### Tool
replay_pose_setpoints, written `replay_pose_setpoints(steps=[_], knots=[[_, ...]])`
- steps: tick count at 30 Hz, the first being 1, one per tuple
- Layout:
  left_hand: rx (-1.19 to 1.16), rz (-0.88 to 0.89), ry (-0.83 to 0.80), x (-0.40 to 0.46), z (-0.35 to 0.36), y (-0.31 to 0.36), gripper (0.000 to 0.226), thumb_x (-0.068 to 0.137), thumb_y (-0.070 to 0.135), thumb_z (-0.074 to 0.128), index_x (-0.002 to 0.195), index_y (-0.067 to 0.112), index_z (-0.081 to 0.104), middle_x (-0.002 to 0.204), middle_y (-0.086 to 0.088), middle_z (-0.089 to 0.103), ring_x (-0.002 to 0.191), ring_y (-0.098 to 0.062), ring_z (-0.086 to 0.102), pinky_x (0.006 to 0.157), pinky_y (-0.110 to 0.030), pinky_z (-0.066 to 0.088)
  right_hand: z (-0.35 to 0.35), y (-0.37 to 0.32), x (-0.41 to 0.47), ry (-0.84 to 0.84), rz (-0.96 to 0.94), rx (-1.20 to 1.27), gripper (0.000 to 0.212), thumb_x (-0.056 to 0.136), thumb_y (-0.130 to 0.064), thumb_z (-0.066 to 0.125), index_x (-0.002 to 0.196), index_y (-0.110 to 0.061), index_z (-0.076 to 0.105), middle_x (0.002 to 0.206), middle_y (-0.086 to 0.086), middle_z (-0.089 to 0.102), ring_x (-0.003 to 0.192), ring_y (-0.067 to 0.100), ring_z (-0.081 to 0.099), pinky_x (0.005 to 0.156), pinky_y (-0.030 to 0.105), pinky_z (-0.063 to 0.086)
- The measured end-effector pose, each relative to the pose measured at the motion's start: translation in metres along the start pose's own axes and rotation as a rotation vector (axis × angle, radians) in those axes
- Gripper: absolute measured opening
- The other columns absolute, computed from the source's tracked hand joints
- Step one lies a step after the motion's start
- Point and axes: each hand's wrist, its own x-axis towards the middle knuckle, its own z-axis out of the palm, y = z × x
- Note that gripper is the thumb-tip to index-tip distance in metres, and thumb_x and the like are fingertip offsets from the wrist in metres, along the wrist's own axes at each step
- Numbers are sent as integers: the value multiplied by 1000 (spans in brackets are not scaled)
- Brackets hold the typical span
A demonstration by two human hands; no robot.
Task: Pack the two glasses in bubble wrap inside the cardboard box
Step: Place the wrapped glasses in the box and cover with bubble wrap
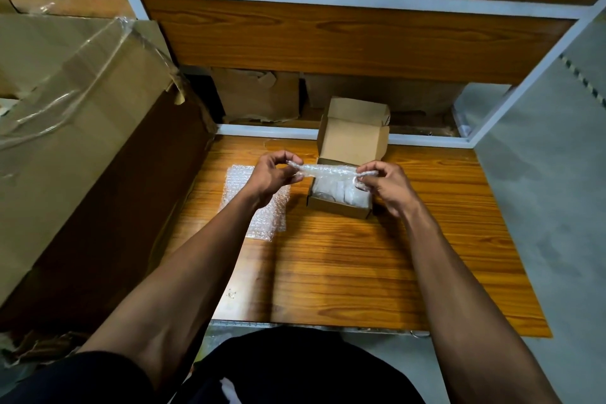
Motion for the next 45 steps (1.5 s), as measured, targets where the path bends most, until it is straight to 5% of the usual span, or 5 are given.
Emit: replay_pose_setpoints(steps=[18,26,30,38,45], knots=[[-58,-87,-30,19,1,-6,13,102,8,67,96,-2,72,95,-17,67,78,-19,68,98,-40,58,-10,14,21,-47,-12,27,15,99,-14,68,101,-2,77,113,11,74,105,23,73,88,31,61],[271,-60,-75,27,10,-25,28,91,0,78,113,17,74,115,-16,69,96,-27,71,88,-45,64,-16,35,28,29,0,-354,32,87,-5,81,105,-28,67,101,8,72,80,18,76,70,35,64],[480,-32,-101,28,20,-40,17,88,12,80,100,22,82,84,-4,76,72,-21,70,70,-36,59,-22,46,24,12,7,-578,25,84,-7,80,92,-30,77,91,-1,76,68,9,74,73,36,65],[865,45,-120,27,33,-45,11,88,11,79,96,16,83,80,4,72,65,-1,63,56,-4,41,-15,53,26,17,-6,-745,14,87,-10,80,95,-21,82,123,4,73,115,19,67,90,31,57],[984,73,-96,30,42,-43,9,86,8,76,88,17,75,79,1,74,72,-15,71,63,-21,52,-3,53,34,46,-13,-924,15,87,-6,77,90,-22,78,119,4,71,106,21,67,84,35,60]])
